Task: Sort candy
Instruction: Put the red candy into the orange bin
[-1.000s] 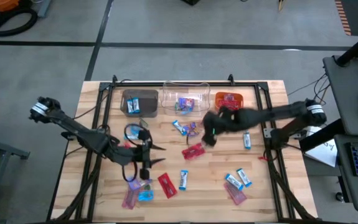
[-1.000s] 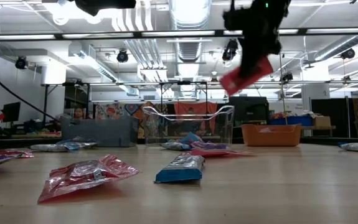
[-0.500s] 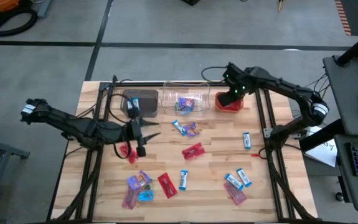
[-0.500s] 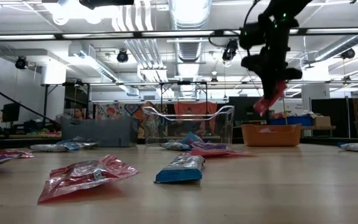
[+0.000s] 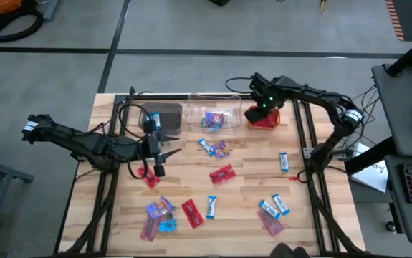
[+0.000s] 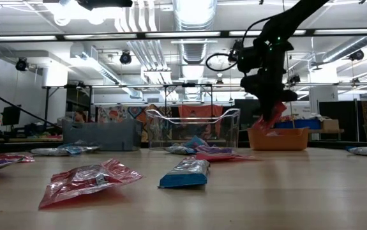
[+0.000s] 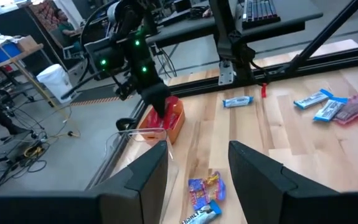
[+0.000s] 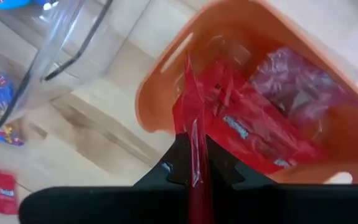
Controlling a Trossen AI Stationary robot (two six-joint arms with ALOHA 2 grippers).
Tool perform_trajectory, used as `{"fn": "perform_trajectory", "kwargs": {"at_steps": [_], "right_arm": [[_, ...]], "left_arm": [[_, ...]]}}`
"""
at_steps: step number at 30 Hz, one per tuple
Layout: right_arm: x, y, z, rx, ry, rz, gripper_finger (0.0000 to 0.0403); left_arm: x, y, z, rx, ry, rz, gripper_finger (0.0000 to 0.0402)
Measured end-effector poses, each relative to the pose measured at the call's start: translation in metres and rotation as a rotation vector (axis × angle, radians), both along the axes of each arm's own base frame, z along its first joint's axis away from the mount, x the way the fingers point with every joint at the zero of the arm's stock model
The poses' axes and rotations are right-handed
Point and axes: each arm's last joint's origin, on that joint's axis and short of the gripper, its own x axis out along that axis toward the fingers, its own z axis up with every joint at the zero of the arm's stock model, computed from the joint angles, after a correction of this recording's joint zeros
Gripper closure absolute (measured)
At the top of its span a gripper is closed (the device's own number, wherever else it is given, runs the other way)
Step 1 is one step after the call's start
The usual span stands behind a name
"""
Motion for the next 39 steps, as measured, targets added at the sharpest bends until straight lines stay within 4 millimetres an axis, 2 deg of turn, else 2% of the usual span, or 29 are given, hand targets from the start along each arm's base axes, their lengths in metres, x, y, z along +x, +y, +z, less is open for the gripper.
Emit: {"fn": "perform_trajectory", "kwargs": {"at_steps": [4, 12, 17, 21, 27, 39], "right_arm": [[0.001, -0.001, -0.001, -0.008, -0.005, 0.014, 0.0369], [-0.001, -0.003, -0.002, -0.07, 0.073, 0.02, 0.027], [-0.006, -0.002, 0.014, -0.136, 0.135, 0.016, 0.0239], [-0.008, 0.001, 0.021, -0.142, 0.122, 0.026, 0.0265], [-0.008, -0.002, 0.002, -0.194, 0.174, -0.03, 0.038], [-0.013, 0.001, -0.047, -0.289, 0.144, -0.088, 0.0394]], "left_arm": [[0.0, 0.001, 0.0, 0.004, -0.001, 0.029, 0.0248], [0.0, 0.002, 0.0, -0.017, -0.011, 0.055, 0.0248], [-0.001, 0.002, -0.002, -0.035, -0.002, 0.06, 0.0248], [-0.001, 0.002, -0.003, -0.049, 0.006, 0.065, 0.0248], [-0.002, 0.002, -0.005, -0.07, 0.014, 0.072, 0.0248], [-0.003, 0.002, -0.007, -0.068, 0.04, 0.075, 0.0248]]}}
